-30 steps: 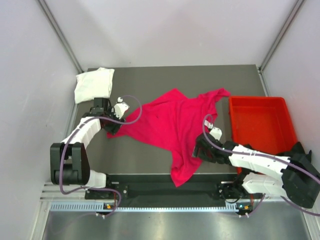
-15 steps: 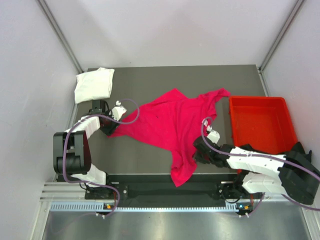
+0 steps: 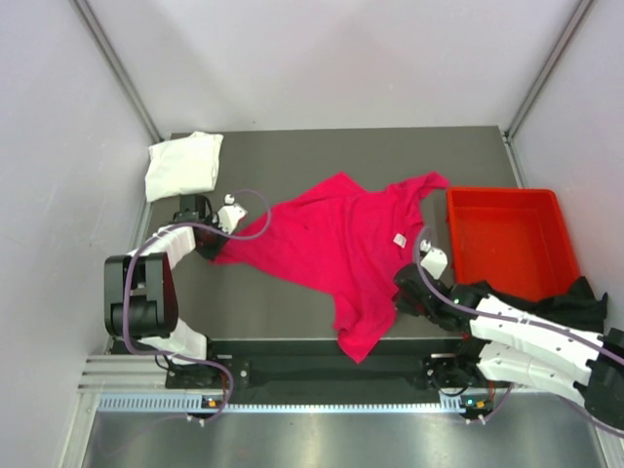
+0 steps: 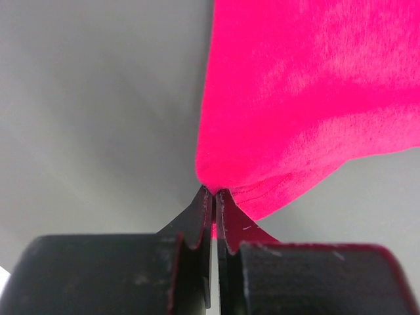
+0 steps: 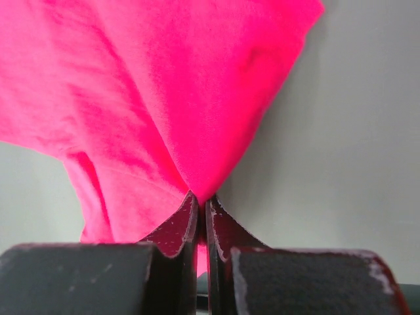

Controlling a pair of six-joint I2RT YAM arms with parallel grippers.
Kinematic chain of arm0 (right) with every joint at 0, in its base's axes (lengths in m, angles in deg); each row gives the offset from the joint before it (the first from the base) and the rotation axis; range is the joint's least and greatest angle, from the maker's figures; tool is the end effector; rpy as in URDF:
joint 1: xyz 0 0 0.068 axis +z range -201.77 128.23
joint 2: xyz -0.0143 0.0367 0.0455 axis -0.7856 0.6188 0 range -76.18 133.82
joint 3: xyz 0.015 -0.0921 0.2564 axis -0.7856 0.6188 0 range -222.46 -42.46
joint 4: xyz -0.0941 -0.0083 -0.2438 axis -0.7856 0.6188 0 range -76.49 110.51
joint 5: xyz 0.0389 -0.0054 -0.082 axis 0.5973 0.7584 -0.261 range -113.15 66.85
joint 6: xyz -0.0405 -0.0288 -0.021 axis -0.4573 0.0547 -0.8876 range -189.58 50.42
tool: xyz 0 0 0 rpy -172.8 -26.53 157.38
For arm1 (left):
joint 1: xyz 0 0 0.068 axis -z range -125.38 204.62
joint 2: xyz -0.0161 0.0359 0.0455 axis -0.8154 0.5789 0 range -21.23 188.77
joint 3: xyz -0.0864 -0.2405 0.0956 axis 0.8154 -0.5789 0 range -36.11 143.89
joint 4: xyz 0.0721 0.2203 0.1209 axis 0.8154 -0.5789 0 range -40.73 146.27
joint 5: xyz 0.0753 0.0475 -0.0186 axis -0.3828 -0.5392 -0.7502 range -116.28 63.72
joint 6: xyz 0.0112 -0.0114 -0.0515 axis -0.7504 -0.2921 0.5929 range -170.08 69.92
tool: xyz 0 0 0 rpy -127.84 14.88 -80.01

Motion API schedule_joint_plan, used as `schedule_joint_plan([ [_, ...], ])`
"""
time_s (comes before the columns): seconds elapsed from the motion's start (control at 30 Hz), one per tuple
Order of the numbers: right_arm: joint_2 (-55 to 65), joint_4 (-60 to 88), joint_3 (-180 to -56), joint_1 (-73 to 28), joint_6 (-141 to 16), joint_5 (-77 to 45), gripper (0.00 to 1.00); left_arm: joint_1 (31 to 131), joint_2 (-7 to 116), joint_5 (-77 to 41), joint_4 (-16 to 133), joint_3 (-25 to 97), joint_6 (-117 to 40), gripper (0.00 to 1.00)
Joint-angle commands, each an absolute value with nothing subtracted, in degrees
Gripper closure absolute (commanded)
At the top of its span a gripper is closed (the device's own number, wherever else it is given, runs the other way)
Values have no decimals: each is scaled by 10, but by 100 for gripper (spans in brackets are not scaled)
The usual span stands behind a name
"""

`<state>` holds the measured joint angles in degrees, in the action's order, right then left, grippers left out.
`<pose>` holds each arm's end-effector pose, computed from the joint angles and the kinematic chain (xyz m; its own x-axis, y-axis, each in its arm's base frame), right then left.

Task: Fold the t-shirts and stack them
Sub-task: Flatten the tshirt out

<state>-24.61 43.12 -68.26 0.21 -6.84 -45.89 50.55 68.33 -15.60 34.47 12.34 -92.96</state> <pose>0.1114 0.1202 0.1800 -0.7578 0.3618 -0.5431 0.1796 0.9157 0.3594 0.2913 0.0142 0.1645 -0.6411 0.6246 -0.4460 0.6148 0.7658 0.1888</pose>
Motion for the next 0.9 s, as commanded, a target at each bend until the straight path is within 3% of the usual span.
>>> schedule_joint_plan([
  [0.0,-271,459,-758,-20,-143,-480,100,500,649,-147,367,147,-896,100],
  [0.1,-274,467,-846,-82,-236,-450,100,489,597,-183,357,176,-863,100],
  [0.3,-209,483,-1102,-275,-411,-336,100,455,537,-190,255,367,-809,100],
  [0.5,-210,585,-1285,-295,-459,-316,100,450,455,-199,150,490,-842,100],
  [0.63,-268,635,-1319,-294,-454,-248,100,450,438,-219,18,578,-858,100],
  [0.87,-297,656,-1311,-294,-447,-202,100,450,442,-242,-37,641,-863,100],
])
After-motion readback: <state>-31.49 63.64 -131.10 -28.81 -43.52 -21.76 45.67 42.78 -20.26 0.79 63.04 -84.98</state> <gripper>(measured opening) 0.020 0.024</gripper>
